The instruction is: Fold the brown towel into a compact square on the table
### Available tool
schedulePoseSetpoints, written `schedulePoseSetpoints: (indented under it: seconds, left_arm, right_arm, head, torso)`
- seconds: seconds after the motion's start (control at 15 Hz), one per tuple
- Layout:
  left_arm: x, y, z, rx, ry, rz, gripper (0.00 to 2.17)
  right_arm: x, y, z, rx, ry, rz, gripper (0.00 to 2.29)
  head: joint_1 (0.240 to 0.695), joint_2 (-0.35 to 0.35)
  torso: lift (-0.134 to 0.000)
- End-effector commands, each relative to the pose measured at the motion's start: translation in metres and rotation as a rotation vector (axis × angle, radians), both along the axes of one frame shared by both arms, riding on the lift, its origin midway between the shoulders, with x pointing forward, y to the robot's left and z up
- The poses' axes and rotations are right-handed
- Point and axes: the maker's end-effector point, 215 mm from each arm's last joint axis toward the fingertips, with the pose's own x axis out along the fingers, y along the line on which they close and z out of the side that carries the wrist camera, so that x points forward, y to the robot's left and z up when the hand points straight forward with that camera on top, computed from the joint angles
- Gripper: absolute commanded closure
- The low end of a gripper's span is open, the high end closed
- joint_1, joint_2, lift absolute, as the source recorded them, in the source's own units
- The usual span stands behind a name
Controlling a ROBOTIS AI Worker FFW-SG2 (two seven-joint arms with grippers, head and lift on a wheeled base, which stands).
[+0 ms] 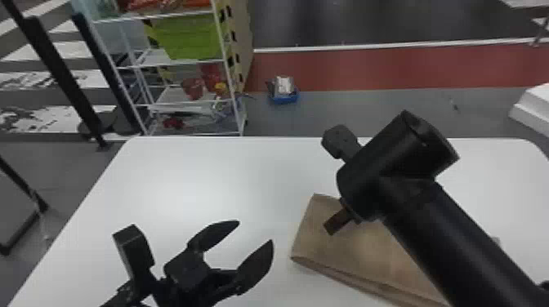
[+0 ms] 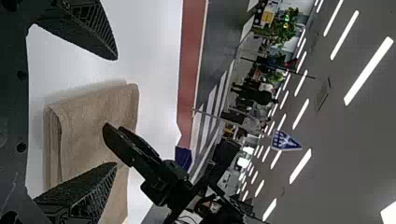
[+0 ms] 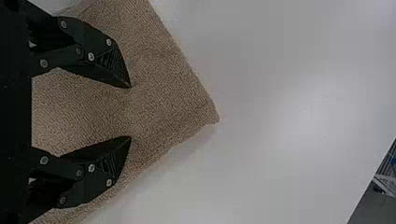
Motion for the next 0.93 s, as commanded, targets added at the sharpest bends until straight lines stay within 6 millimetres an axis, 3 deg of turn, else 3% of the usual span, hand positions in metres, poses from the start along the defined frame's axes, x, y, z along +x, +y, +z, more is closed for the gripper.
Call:
schedulePoseSetpoints:
  seconds: [0.0,0.13,0.53,0.73,0.87]
  left_arm:
    - [0.0,0.001,0.0,-0.002,0.001,0.002,0.08]
    - [0.001,0.002,0.001,-0.002,-0.003,0.006,0.08]
    - [0.001,0.003,0.001,-0.002,-0.003,0.007,0.08]
    - [0.001,0.004,0.0,0.0,-0.002,0.01,0.08]
    - [0.001,0.007,0.0,0.001,-0.002,0.013,0.08]
  right_arm:
    - [-0.005,-0.001,-0.005,-0.013,0.017,-0.002,0.6]
    - [-0.007,0.002,-0.006,0.001,0.028,0.0,1.16]
    - [-0.013,0.004,-0.015,-0.006,0.051,0.006,1.31]
    - [-0.01,0.034,-0.013,0.062,0.022,0.095,1.32]
    - [-0.016,0.041,-0.018,0.061,0.024,0.124,1.31]
  head:
    - [0.695,0.135]
    - [0.695,0.138]
    - [0.695,0.14]
    - [0.695,0.148]
    - [0.695,0.168]
  torso:
    - [-0.124]
    - [-0.124]
    - [-0.124]
    - [-0.124]
    - [-0.124]
